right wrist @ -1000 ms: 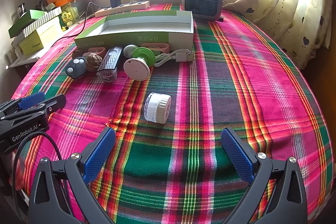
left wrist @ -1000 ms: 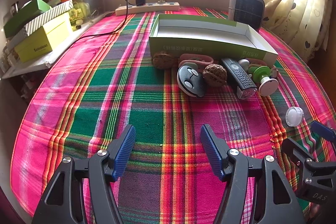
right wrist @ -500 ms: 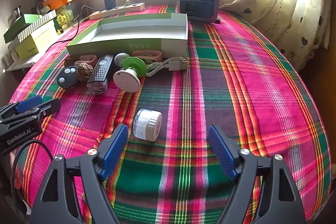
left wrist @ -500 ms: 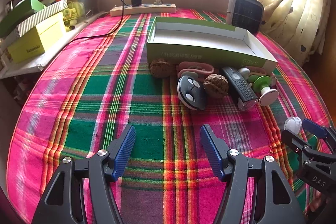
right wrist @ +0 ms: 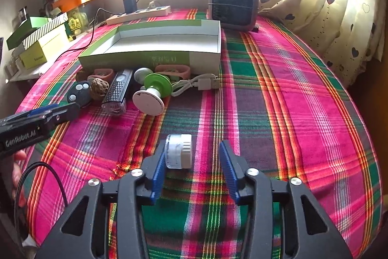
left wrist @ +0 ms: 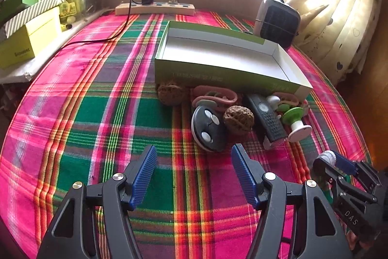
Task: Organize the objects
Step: 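Reach the right gripper to the white round jar and grasp it, then grasp the black oval remote with the left gripper while the right carries the jar, then lower both held items into the white tray and open both grippers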
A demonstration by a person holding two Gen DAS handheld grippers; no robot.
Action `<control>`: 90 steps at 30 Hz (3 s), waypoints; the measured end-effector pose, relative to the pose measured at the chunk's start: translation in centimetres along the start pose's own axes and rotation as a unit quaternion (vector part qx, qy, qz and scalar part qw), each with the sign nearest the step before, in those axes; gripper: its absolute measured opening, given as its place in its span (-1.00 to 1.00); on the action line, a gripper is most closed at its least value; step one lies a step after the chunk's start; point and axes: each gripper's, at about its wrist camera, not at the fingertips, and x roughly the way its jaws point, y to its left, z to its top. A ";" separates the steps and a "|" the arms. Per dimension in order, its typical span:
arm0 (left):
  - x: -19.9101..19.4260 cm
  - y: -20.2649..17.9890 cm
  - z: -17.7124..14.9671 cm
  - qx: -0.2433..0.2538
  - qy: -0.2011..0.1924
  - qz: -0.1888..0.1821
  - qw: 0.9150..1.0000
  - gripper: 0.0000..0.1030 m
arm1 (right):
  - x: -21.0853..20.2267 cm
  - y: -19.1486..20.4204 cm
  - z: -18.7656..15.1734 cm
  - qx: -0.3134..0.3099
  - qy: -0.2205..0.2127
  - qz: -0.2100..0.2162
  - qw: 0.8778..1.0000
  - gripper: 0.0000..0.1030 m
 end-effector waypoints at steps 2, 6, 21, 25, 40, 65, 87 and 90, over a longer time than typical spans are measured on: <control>0.1 0.1 0.2 -0.001 0.000 0.001 1.000 0.22 | 0.0 0.0 0.0 -0.002 -0.001 0.000 1.000 -0.30; 0.5 0.2 0.8 -0.010 0.003 -0.006 1.000 0.22 | 0.2 0.1 0.3 -0.006 0.000 0.004 1.000 -0.54; 1.5 -0.2 2.0 -0.009 0.010 -0.008 1.000 -0.35 | 0.8 0.1 1.2 -0.012 0.008 0.025 1.000 -0.61; 1.4 -0.5 2.2 -0.006 0.014 -0.008 1.000 -0.50 | 1.1 0.1 1.5 -0.013 0.013 0.031 0.999 -0.61; 0.8 -1.0 2.2 0.006 0.022 0.000 1.000 -0.57 | 0.9 0.1 2.4 -0.031 0.017 0.054 0.998 -0.61; -2.8 -1.2 6.6 0.007 -0.047 0.002 0.999 -0.57 | 0.0 1.6 9.5 -0.093 -0.044 0.099 0.990 -0.61; 6.1 -2.3 14.7 0.065 -0.006 -0.034 0.997 -0.57 | 6.9 1.4 16.1 -0.059 -0.029 0.057 0.996 -0.61; 7.6 -2.0 15.4 0.065 0.007 -0.030 0.997 -0.57 | 8.2 1.4 16.9 -0.057 -0.019 0.056 0.997 -0.61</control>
